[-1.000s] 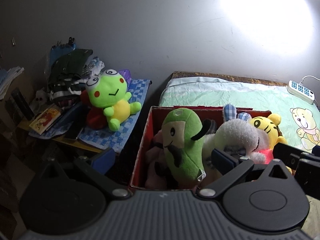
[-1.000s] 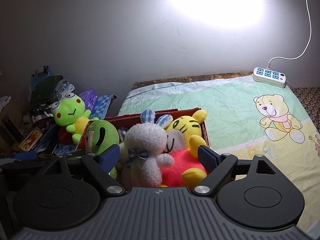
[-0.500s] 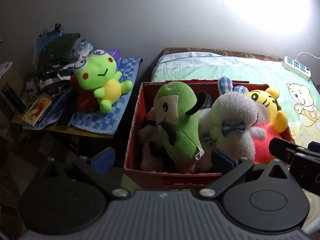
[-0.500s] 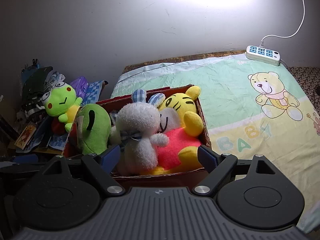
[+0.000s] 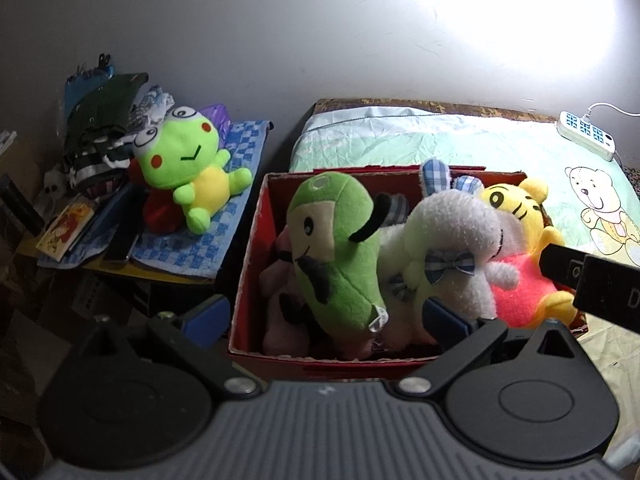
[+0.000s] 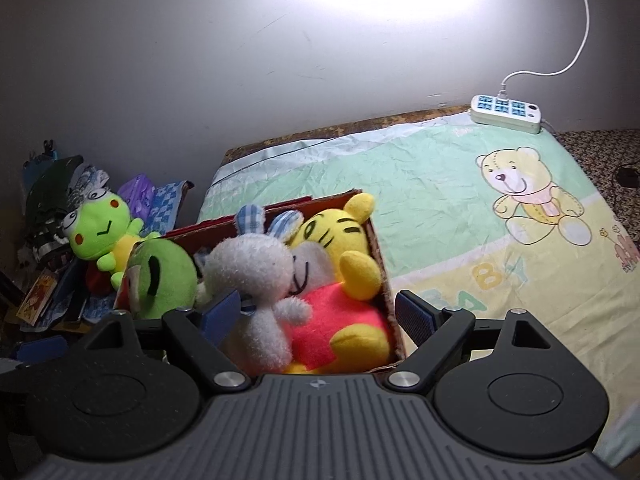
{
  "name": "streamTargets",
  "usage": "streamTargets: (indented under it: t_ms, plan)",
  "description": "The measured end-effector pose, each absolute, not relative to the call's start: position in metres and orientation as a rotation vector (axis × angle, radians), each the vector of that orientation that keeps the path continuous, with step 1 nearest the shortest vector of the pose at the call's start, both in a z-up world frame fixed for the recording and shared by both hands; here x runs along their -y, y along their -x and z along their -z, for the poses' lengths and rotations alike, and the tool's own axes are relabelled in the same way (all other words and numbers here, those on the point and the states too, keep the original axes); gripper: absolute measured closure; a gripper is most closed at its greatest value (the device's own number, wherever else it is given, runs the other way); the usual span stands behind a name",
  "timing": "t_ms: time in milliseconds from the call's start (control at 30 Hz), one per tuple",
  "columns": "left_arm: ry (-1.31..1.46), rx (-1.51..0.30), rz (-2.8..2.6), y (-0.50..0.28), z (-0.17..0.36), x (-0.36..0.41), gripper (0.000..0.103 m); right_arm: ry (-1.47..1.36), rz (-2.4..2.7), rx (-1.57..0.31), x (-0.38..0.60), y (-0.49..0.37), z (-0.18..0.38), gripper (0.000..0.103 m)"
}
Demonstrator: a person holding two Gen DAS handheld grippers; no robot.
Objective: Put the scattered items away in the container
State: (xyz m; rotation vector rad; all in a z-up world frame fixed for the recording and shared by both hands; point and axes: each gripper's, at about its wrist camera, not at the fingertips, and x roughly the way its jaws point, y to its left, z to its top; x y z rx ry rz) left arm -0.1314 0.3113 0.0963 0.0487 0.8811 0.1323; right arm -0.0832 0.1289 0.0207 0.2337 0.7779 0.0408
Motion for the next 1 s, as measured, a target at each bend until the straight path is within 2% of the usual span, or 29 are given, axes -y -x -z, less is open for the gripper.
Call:
streamTargets:
  t_ms: [100, 500, 800, 1000]
  plan:
    - [-0.042, -0.873, -0.070, 0.127, -0.096, -0.296, 0.001, -0.248, 0.011, -0.777, -0.113, 0.084, -0.019, 0.020]
    - [-0.149, -0.869, 0.045, 0.115, -0.088, -0.224, 0.001, -0.241, 0.167, -0.762, -0.065, 0.093, -0.014, 0.022]
    - [-0.156, -0.893, 0.040, 0.119, -0.085, -0.224, 0.001, -0.237, 0.168, -0.766, -0.064, 0.097, -0.009, 0.022]
    - [-0.167, -0.893, 0.040, 0.125, -0.082, -0.226, 0.001, -0.207, 0.142, -0.752, -0.072, 0.103, -0.011, 0.025]
